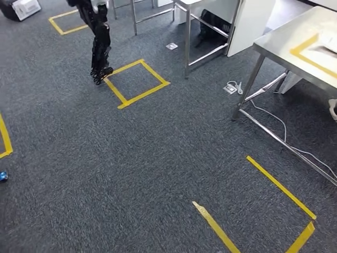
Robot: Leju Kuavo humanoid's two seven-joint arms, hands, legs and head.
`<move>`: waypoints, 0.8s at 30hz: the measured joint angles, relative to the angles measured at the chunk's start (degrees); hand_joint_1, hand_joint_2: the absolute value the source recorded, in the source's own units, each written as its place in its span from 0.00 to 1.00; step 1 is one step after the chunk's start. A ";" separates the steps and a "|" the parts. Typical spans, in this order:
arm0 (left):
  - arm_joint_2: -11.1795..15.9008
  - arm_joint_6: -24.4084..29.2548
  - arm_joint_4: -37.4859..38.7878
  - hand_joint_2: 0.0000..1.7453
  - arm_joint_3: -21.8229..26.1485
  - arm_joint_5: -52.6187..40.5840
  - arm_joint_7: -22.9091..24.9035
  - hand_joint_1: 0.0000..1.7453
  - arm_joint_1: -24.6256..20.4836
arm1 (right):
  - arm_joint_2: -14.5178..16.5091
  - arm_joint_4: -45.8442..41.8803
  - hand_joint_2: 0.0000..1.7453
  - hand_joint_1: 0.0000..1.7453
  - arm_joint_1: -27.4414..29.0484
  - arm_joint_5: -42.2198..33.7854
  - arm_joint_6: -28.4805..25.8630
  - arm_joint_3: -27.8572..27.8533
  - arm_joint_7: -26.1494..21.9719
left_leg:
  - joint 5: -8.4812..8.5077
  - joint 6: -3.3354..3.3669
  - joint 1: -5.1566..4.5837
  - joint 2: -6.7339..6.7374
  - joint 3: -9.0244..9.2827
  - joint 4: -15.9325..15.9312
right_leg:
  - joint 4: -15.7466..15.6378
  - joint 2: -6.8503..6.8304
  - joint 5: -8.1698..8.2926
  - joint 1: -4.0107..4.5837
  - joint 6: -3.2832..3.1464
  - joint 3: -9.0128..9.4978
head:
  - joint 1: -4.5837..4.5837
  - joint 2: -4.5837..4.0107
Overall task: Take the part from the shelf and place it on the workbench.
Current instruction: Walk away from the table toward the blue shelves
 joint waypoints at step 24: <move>-0.03 -0.08 0.04 0.00 0.00 0.01 -0.01 0.00 -0.11 | -0.11 0.10 0.00 0.00 0.41 0.17 0.11 0.10 0.03 | -0.70 -1.99 -0.25 2.53 -0.60 2.50 | -5.18 -2.61 3.80 0.29 -1.58 1.94 | -0.52 0.00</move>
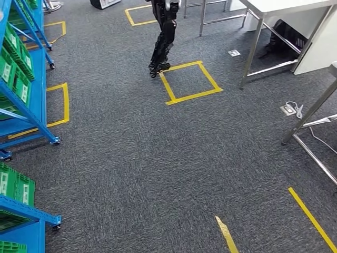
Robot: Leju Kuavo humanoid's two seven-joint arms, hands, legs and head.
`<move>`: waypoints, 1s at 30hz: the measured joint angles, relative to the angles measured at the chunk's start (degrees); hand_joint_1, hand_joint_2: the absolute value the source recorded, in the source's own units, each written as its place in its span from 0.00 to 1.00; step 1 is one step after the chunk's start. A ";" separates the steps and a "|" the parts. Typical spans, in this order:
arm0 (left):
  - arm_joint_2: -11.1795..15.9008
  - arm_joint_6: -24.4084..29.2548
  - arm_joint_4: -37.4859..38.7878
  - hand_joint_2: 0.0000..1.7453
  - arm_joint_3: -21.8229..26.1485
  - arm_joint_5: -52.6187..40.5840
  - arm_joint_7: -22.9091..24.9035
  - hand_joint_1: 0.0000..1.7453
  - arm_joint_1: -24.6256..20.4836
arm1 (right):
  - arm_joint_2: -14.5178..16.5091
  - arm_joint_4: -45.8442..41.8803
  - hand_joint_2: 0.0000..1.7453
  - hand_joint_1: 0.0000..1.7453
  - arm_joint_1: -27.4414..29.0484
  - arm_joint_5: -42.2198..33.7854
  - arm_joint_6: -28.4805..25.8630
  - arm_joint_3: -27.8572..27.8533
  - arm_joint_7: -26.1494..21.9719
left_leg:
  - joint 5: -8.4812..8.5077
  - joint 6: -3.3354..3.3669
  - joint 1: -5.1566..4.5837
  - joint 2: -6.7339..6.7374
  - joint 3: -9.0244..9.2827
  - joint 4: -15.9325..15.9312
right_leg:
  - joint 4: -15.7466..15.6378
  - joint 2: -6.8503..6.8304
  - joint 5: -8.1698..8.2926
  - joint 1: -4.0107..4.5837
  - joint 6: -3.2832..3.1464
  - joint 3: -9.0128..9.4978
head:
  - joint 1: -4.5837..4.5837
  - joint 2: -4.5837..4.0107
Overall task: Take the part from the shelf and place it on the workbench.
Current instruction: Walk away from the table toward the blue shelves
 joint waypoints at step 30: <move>-0.32 -0.76 0.02 0.00 0.00 1.49 -0.21 0.00 0.54 | -0.06 0.17 0.00 0.00 -0.09 6.68 -0.02 4.47 0.14 | -0.35 0.80 -0.80 0.11 -0.33 1.17 | 0.81 -0.05 0.29 0.65 -1.30 -1.02 | -0.17 0.00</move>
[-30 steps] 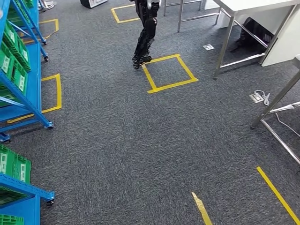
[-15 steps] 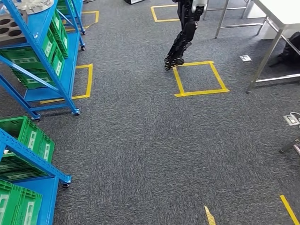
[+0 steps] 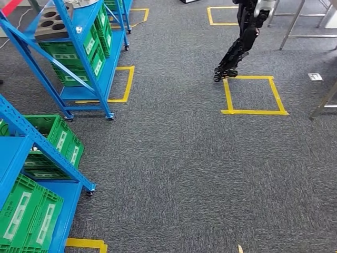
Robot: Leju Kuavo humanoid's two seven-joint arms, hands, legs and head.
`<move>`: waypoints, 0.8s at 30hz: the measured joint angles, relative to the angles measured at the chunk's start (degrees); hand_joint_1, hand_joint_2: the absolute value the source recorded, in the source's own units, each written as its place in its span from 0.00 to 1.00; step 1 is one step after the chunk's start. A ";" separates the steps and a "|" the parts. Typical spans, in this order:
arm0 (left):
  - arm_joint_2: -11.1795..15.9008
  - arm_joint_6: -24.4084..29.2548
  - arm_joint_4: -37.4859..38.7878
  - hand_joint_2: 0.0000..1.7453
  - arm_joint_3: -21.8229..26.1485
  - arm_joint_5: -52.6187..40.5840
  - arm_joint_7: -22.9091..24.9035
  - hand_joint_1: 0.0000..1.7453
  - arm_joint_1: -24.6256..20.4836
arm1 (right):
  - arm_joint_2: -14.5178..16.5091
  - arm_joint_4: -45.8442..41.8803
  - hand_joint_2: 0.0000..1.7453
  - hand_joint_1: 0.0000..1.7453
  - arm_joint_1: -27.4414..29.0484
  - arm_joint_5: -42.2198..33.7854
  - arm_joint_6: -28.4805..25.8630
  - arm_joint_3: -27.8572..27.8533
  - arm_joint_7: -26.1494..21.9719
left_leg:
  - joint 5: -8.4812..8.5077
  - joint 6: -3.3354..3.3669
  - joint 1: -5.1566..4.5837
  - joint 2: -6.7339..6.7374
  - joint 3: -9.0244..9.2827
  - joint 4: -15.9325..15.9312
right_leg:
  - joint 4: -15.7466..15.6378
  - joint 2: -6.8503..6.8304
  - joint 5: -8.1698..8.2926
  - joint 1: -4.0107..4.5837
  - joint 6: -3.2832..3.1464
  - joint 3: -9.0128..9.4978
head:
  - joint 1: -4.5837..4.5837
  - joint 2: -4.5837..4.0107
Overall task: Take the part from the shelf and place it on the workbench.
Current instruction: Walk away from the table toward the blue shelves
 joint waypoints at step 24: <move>-0.09 -0.19 0.01 0.00 0.02 0.67 -1.06 0.00 0.17 | 0.31 0.07 0.00 0.00 0.09 0.50 0.11 0.25 -2.20 | -5.66 -1.67 1.09 -4.92 -5.23 9.83 | 0.49 5.06 0.60 -1.05 0.45 -0.98 | -0.08 0.00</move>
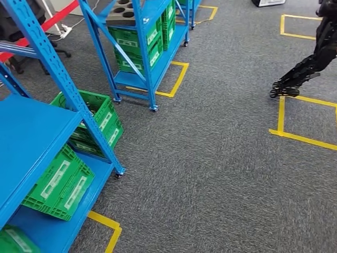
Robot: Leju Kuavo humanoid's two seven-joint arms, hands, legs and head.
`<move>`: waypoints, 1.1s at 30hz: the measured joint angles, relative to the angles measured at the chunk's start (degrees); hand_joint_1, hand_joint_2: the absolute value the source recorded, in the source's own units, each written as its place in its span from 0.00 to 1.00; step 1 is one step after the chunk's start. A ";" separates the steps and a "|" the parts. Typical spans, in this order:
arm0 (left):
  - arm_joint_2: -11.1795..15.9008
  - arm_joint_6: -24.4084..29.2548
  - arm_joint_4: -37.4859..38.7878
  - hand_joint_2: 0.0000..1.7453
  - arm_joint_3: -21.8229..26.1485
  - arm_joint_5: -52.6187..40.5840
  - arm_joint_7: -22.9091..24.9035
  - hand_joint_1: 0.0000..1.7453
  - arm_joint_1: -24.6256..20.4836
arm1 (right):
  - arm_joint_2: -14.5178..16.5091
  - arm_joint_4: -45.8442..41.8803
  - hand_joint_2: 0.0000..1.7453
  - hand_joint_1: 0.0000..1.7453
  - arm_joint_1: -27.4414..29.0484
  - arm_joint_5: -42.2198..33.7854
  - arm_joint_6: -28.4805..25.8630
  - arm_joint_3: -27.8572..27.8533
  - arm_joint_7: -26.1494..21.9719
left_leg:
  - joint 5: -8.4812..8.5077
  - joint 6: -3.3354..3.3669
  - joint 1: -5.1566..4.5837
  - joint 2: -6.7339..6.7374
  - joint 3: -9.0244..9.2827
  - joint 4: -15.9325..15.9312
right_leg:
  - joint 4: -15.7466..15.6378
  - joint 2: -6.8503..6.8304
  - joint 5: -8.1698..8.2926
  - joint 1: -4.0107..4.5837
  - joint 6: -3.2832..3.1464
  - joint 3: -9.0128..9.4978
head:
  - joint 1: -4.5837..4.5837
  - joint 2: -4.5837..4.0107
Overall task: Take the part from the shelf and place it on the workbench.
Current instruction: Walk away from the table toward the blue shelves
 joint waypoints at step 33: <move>0.11 -0.83 0.00 0.00 0.07 0.05 -0.39 0.00 0.25 | 0.44 0.02 0.00 0.00 0.12 0.18 0.02 0.60 -1.19 | -0.27 -0.09 0.06 0.70 -1.52 3.31 | -0.03 -2.35 -0.49 0.13 -0.42 0.42 | -0.14 0.00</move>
